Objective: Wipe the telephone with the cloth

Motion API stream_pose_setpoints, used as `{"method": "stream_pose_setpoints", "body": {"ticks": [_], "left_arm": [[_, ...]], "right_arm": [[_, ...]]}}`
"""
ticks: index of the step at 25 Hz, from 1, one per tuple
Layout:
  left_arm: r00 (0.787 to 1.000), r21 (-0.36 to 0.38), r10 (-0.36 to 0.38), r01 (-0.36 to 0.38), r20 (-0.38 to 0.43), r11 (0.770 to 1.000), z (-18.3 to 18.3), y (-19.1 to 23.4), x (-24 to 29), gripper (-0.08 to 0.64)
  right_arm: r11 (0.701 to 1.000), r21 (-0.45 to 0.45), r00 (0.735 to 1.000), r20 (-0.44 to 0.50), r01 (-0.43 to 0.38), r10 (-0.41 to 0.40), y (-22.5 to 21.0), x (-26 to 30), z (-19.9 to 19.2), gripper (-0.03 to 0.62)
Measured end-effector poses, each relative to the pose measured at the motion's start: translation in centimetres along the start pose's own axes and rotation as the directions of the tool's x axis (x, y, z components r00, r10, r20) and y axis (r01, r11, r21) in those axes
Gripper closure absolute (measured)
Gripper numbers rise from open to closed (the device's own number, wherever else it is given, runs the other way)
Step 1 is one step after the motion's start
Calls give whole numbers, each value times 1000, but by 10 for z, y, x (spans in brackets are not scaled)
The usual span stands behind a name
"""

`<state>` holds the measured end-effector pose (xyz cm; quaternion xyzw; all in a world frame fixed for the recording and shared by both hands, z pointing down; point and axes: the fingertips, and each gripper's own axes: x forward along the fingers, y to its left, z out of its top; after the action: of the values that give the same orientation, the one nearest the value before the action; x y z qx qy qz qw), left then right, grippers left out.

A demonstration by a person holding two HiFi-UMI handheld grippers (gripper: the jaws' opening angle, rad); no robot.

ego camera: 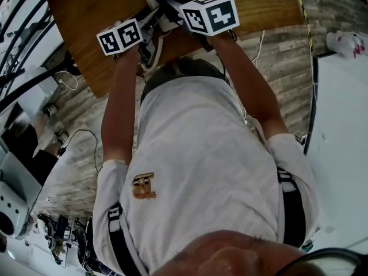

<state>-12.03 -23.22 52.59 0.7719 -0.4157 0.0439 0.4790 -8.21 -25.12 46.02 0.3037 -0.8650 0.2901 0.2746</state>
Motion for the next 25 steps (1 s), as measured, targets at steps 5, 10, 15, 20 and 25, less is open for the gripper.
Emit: {"method": "stream_pose_setpoints", "body": {"ticks": [5,10,15,20,25], "left_arm": [[1000,1,-17,17,-2,1000,-1,-3,0,308],[999,1,-32,32,0,999,-1,-3,1,308],[999,0,-35,35,-3,999,-1,-3,1,310],[999,1,-33,33,-1,999,-1,-3,2,310],[1000,-1,-28,28,0,1000,-3,1,2,311]], "right_arm": [[999,-13,997,-60,42,-43,-8,18,-22,513],[994,-38,990,-96,101,-105,-32,23,-29,514],[985,-44,978,-118,170,-174,-64,16,-39,512],[971,-12,964,-111,240,-240,-101,-2,-46,514],[957,14,953,-98,288,-286,-118,-16,-50,514]]}}
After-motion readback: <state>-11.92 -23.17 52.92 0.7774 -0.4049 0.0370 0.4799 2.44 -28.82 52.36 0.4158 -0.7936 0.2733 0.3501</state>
